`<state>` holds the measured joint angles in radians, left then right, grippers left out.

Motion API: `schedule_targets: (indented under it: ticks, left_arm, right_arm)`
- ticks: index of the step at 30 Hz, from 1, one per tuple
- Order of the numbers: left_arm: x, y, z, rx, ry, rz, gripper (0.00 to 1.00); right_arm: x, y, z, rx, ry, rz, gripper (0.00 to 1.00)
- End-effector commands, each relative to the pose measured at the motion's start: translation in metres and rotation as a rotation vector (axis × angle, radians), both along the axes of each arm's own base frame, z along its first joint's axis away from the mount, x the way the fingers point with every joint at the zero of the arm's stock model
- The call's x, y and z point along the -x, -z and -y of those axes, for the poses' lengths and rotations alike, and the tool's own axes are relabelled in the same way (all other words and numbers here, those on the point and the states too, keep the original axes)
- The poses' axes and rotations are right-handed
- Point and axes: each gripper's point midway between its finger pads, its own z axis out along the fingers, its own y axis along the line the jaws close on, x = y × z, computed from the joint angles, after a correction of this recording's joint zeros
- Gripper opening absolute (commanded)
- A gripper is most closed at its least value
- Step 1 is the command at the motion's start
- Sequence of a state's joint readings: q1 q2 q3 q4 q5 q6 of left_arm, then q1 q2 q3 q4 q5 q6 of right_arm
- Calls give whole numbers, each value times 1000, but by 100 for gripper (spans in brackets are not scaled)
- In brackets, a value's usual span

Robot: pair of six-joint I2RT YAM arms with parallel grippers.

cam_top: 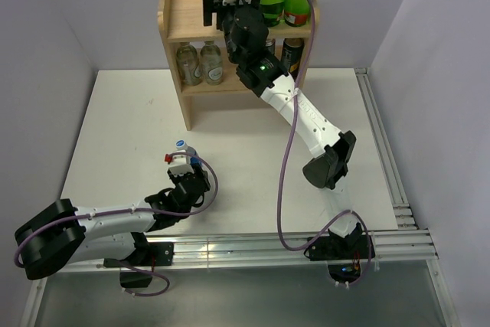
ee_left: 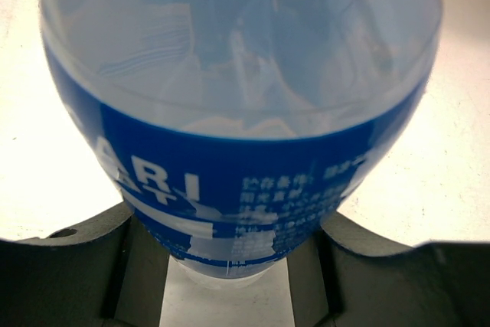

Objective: Place and organize the beverage onto the shelf

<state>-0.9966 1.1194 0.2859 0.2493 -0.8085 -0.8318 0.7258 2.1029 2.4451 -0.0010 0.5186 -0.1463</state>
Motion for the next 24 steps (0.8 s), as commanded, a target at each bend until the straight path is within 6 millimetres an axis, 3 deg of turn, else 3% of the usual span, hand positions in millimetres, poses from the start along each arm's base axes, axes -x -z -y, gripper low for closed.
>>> schedule_targets:
  ticks: [1, 9, 18, 24]
  left_arm:
    - [-11, -31, 13, 95, -11, 81, 0]
    - [-11, -31, 16, 99, -2, 81, 0]
    - [-13, -27, 18, 79, 2, 80, 0]
    - [-15, -25, 20, 71, 1, 77, 0]
  right_arm:
    - [-6, -5, 1, -28, 3, 33, 89]
    - [-16, 1, -3, -27, -4, 42, 89]
    - [-36, 12, 4, -44, 3, 37, 77]
    - [-43, 19, 6, -47, 9, 26, 75]
